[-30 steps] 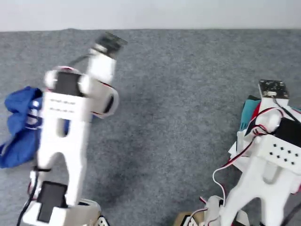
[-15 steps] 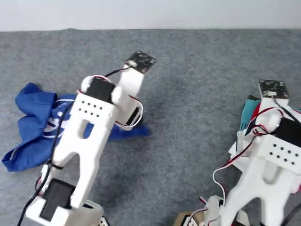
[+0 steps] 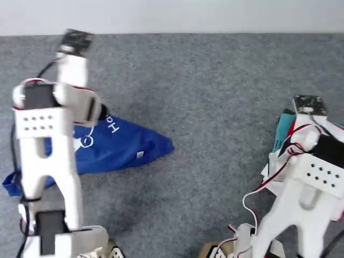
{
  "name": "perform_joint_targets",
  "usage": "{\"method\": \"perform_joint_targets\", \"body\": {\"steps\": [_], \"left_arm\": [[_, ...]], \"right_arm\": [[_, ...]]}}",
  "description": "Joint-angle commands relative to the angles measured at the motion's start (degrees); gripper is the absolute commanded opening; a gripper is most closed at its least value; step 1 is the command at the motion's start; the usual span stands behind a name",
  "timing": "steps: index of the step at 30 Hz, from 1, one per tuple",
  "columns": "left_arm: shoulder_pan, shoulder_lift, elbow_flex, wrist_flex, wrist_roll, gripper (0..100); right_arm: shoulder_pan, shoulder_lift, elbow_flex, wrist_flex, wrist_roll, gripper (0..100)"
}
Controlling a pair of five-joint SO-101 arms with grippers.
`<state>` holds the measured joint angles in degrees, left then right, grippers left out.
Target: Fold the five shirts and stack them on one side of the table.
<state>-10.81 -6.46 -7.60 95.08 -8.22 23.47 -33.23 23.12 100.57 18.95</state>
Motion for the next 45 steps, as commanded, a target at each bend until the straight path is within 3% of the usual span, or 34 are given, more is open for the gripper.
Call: {"method": "perform_joint_targets", "body": {"steps": [1, 8, 14, 17, 21, 31, 36, 40, 45], "left_arm": [[-8.53, 5.01, -2.07, -5.71, -5.27, 23], [-16.88, 16.97, -2.33, -15.38, -10.29, 23], [-19.96, 24.79, -2.33, -21.36, -10.55, 23], [-19.52, 28.92, -2.33, -22.42, -11.25, 15], [-17.58, 30.24, -2.33, -20.13, -16.44, 0], [-11.60, 9.05, -2.07, -6.77, -16.97, 0], [-5.89, -1.23, -1.71, 5.45, -23.03, 0], [-7.03, -7.65, 4.97, 5.45, -25.76, 0], [-12.66, -13.63, 23.60, 5.36, -39.03, 0]], "right_arm": [[-0.75, -1.80, 1.58, 2.33, -0.62, 0.9], [-0.75, -1.89, 3.52, 2.33, -0.62, 0.9], [-0.75, -1.89, 3.52, 2.24, -0.53, 0.9], [-0.75, -1.89, 3.52, 2.24, -0.62, 0.9], [-0.75, -1.89, 3.52, 2.24, -0.62, 0.9], [-0.75, -1.89, 3.52, 2.15, -0.35, 0.9], [-0.75, -1.89, 3.52, 2.15, -0.35, 0.9], [-0.75, -1.89, 3.52, 2.15, -0.35, 0.9], [-0.75, -1.89, 3.52, 2.15, -0.26, 0.9]]}}
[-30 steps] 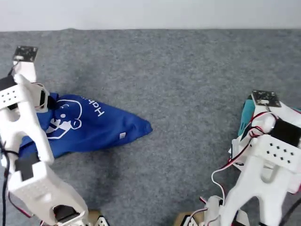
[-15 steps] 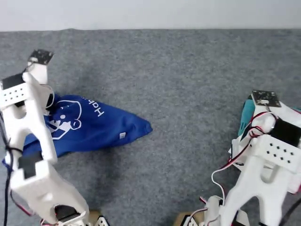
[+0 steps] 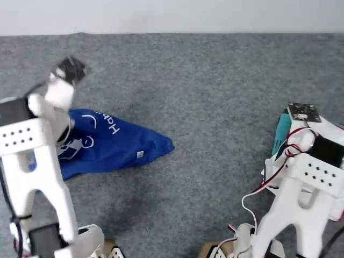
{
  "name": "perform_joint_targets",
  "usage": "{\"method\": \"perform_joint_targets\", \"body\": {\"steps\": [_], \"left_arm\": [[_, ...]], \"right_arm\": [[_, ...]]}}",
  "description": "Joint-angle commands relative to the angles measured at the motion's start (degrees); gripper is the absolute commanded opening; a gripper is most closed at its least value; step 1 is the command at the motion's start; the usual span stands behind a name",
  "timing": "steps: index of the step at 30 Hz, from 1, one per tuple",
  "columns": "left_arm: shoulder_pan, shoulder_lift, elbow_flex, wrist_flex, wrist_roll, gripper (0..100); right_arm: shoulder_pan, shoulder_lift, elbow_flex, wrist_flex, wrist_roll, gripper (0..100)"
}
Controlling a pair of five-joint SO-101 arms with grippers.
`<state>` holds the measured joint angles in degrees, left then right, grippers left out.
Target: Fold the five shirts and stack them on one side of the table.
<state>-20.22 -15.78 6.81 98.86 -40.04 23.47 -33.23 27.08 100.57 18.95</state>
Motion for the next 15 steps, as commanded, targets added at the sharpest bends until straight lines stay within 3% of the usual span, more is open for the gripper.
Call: {"method": "perform_joint_targets", "body": {"steps": [1, 5, 9, 15], "left_arm": [[-5.27, -4.84, 12.97, 1.49, -9.76, 0], [-17.23, -6.59, 24.13, -2.46, -18.81, 0], [-30.33, -6.51, 30.29, -14.33, -24.97, 0], [-38.95, -6.86, 33.89, -25.76, -28.48, 1]], "right_arm": [[-0.75, -1.89, -0.44, 2.15, -0.26, 0.9], [-0.75, -1.89, -0.44, 2.15, -0.26, 0.9], [-0.75, -1.71, -0.44, 1.98, -0.26, 0.9], [-0.84, -1.36, -0.44, 1.89, -0.26, 0.9]]}}
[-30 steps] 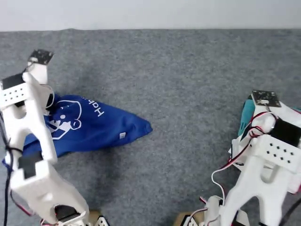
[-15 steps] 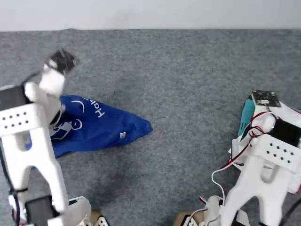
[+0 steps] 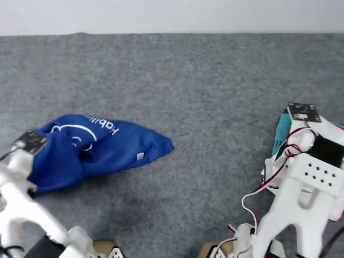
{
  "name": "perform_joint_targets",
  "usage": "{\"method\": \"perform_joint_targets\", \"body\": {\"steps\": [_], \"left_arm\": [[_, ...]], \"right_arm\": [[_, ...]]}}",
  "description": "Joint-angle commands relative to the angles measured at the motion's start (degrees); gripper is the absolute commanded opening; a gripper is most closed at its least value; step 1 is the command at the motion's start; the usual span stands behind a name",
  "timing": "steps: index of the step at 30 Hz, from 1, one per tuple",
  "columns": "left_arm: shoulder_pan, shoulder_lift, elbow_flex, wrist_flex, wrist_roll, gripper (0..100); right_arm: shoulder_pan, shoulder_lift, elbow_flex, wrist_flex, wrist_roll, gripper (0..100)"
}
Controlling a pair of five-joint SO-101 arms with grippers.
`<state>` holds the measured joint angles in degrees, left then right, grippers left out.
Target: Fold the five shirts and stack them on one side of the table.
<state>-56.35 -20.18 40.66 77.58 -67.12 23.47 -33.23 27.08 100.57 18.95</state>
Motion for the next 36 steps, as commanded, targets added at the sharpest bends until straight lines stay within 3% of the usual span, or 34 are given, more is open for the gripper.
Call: {"method": "perform_joint_targets", "body": {"steps": [1, 5, 12, 23, 29, 36], "left_arm": [[-3.16, -2.64, -0.22, -4.75, -1.32, 1], [-3.34, -2.64, -3.65, -3.08, 0.70, 6], [-1.32, -2.64, -12.18, 0.79, 14.86, 25], [15.56, -2.11, -10.07, 8.53, 15.91, 21], [23.65, -2.11, 2.59, -7.82, 26.99, 22], [27.60, -2.02, 14.37, -22.15, 28.04, 22]], "right_arm": [[-0.84, -1.36, -0.44, 1.89, -0.26, 0.9], [-3.47, -1.27, -0.44, 1.89, -0.44, 0.9], [-9.80, -1.27, -0.44, 1.98, -0.62, 0.9], [-12.00, -1.27, -0.44, 1.89, -0.62, 0.9], [-12.00, -1.27, -0.44, 1.89, -0.53, 0.9], [-12.00, -1.27, -0.44, 1.98, -0.53, 0.9]]}}
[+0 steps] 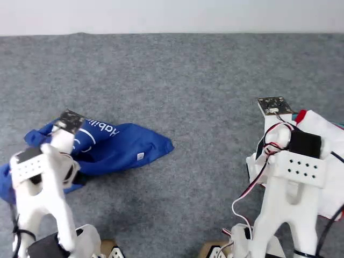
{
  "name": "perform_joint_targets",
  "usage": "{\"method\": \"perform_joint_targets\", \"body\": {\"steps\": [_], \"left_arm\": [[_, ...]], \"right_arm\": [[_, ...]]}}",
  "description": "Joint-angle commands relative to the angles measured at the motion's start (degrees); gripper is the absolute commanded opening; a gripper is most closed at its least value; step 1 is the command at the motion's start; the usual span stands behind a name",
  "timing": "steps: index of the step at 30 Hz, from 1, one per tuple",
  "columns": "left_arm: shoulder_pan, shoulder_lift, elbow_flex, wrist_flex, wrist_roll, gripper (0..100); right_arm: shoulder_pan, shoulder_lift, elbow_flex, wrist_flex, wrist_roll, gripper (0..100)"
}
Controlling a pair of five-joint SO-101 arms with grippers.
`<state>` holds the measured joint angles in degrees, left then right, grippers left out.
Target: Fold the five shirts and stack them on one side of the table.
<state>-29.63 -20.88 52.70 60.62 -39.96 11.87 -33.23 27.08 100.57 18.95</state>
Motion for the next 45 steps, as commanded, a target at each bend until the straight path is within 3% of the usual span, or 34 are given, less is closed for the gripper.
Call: {"method": "perform_joint_targets", "body": {"steps": [1, 9, 15, 23, 30, 35, 43, 45], "left_arm": [[0.88, -1.32, 3.30, -6.59, 0.88, 22], [-0.18, -1.32, 7.25, -8.09, 0.62, 22], [-0.97, -1.41, 7.34, -0.97, -2.73, 22], [-3.43, -1.41, 7.43, 0.00, -2.99, 22], [-3.34, -0.70, 9.10, -5.54, -2.73, 22], [-3.69, 7.21, 6.02, -7.12, -2.64, 21], [-3.60, 23.91, -8.75, 2.81, -2.99, 1], [-3.78, 24.70, -10.42, 4.48, -2.99, 1]], "right_arm": [[-0.40, -1.27, -0.44, 1.98, -0.53, 0.9], [-0.40, -1.27, -0.44, 1.98, -0.44, 0.9], [-0.40, -1.27, -0.44, 1.98, -0.35, 0.9], [-0.40, -1.27, -0.44, 1.98, -0.35, 0.9], [-0.40, -1.27, -0.44, 1.98, -0.35, 0.9], [-0.40, -1.27, -0.44, 1.98, -0.35, 0.9], [-0.40, -1.36, -0.44, 1.98, -0.44, 0.9], [-0.40, -1.36, -0.44, 1.98, -0.35, 0.9]]}}
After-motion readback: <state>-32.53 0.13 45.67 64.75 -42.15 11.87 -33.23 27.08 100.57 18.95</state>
